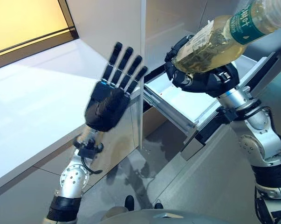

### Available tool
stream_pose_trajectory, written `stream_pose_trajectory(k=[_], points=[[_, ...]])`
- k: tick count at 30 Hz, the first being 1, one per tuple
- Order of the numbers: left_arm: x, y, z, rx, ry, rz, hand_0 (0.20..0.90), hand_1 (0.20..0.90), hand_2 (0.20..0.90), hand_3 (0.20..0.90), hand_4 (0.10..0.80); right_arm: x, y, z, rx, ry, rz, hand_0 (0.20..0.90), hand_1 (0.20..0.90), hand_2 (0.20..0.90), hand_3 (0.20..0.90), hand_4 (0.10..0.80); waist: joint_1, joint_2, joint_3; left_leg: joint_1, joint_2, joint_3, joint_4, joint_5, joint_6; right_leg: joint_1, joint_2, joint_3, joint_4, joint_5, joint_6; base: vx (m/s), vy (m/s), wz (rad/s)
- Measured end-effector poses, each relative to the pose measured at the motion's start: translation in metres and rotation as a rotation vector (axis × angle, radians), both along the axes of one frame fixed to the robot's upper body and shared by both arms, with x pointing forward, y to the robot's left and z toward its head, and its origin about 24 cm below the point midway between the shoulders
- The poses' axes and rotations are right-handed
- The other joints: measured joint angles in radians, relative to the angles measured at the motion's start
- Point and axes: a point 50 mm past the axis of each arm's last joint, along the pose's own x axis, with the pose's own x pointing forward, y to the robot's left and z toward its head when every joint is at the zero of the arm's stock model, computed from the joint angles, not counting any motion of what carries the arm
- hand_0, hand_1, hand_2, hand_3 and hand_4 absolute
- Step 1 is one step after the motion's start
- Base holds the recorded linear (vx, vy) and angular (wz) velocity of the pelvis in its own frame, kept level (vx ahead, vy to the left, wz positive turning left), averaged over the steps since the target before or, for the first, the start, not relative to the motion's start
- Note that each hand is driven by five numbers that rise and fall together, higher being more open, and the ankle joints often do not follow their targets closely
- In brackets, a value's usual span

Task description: Put drinks into fridge and close the fridge

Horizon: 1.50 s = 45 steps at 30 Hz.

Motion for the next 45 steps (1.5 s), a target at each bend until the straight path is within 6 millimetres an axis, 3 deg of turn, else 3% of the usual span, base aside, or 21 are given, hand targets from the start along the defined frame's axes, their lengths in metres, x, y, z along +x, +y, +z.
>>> stream_pose_trajectory(k=[3,6,9,11,14,18,24,30,37,41,45], points=[[-0.012,-0.019,-0.008,-0.05,-0.004,-0.176,0.9,0.9,0.9,0.9,0.8,0.0,-0.001,-0.002,-0.001,0.01,-0.008,0.3,0.3,0.3,0.2,0.1,-0.02,0.0,0.0,0.004,0.002,0.013,0.0,-0.003,0.001,-0.001,0.0,0.011,0.0,0.001,0.0,-0.016,0.014,-0.13],[-0.015,-0.02,-0.023,-0.106,0.073,-0.185,0.9,0.9,0.9,0.9,0.8,-0.002,-0.008,-0.008,-0.024,0.037,-0.032,0.3,0.3,0.3,0.2,0.1,-0.042,0.0,0.001,0.012,0.005,0.023,-0.001,-0.008,-0.001,0.005,0.003,0.023,0.0,0.001,0.0,-0.015,0.005,-0.12],[-0.015,-0.006,-0.072,-0.106,0.294,-0.054,0.9,0.9,0.9,0.9,0.8,-0.009,-0.026,-0.02,-0.018,0.083,-0.097,0.3,0.3,0.3,0.2,0.1,-0.048,-0.001,0.001,0.013,0.008,0.042,-0.003,-0.013,-0.002,0.0,0.005,0.036,0.0,0.001,0.0,-0.014,-0.003,-0.14],[-0.027,0.005,-0.111,-0.045,0.451,0.028,0.9,0.9,0.9,0.9,0.8,-0.015,-0.041,-0.029,0.005,0.122,-0.147,0.3,0.3,0.3,0.2,0.1,-0.053,-0.003,0.003,0.01,0.009,0.045,-0.003,-0.016,-0.003,-0.005,0.005,0.038,0.0,0.001,0.0,-0.014,-0.003,-0.08],[-0.062,0.022,-0.161,0.122,0.671,0.091,0.9,0.9,0.9,0.9,0.8,-0.026,-0.067,-0.045,0.029,0.192,-0.247,0.3,0.3,0.3,0.2,0.1,-0.068,-0.01,0.009,0.008,0.009,0.05,-0.001,-0.02,-0.003,-0.011,0.005,0.044,0.0,0.001,0.0,0.004,0.009,-0.07],[-0.095,0.031,-0.192,0.259,0.826,0.092,0.9,0.9,0.9,0.9,0.8,-0.039,-0.094,-0.066,0.057,0.291,-0.359,0.3,0.3,0.3,0.2,0.1,-0.076,-0.013,0.01,0.007,0.009,0.072,-0.003,-0.029,0.0,-0.02,0.004,0.067,0.0,0.001,0.0,0.022,0.018,-0.17],[-0.092,0.048,-0.203,0.557,0.872,0.223,0.9,0.9,0.9,0.9,0.8,-0.044,-0.11,-0.071,0.058,0.321,-0.439,0.3,0.3,0.3,0.2,0.1,-0.113,-0.014,0.011,0.01,0.015,0.104,-0.004,-0.033,-0.001,-0.027,0.008,0.095,0.0,0.006,0.006,0.019,0.018,-0.16],[-0.086,0.07,-0.223,0.873,1.049,0.428,0.9,0.9,0.9,0.9,0.8,-0.035,-0.115,-0.048,-0.157,0.287,-0.462,0.3,0.3,0.3,0.2,0.1,-0.125,-0.014,0.01,0.012,0.019,0.114,-0.005,-0.034,-0.003,-0.028,0.012,0.103,0.0,0.01,0.004,0.052,-0.008,-0.06],[-0.123,0.097,-0.256,1.268,1.295,0.58,0.9,0.9,0.9,0.9,0.8,-0.003,-0.104,-0.001,-0.346,0.186,-0.43,0.3,0.3,0.3,0.2,0.1,-0.084,-0.041,0.002,0.01,0.02,0.103,-0.001,-0.033,-0.004,-0.027,0.013,0.087,0.0,0.011,0.003,0.06,-0.028,0.05],[-0.139,0.113,-0.261,1.419,1.365,0.625,0.9,0.9,0.9,0.9,0.8,0.018,-0.087,0.013,-0.44,0.164,-0.384,0.3,0.3,0.3,0.2,0.1,-0.039,-0.072,-0.006,0.006,0.019,0.089,0.0,-0.03,-0.006,-0.025,0.013,0.071,0.0,0.011,0.003,0.103,-0.039,0.12],[-0.146,0.128,-0.261,1.512,1.378,0.631,0.9,0.9,0.9,0.9,0.8,0.034,-0.072,0.016,-0.528,0.167,-0.323,0.3,0.3,0.3,0.2,0.1,0.002,-0.111,-0.015,-0.006,0.019,0.064,0.0,-0.025,-0.008,-0.027,0.014,0.051,0.0,0.011,0.004,0.082,-0.019,0.15]])
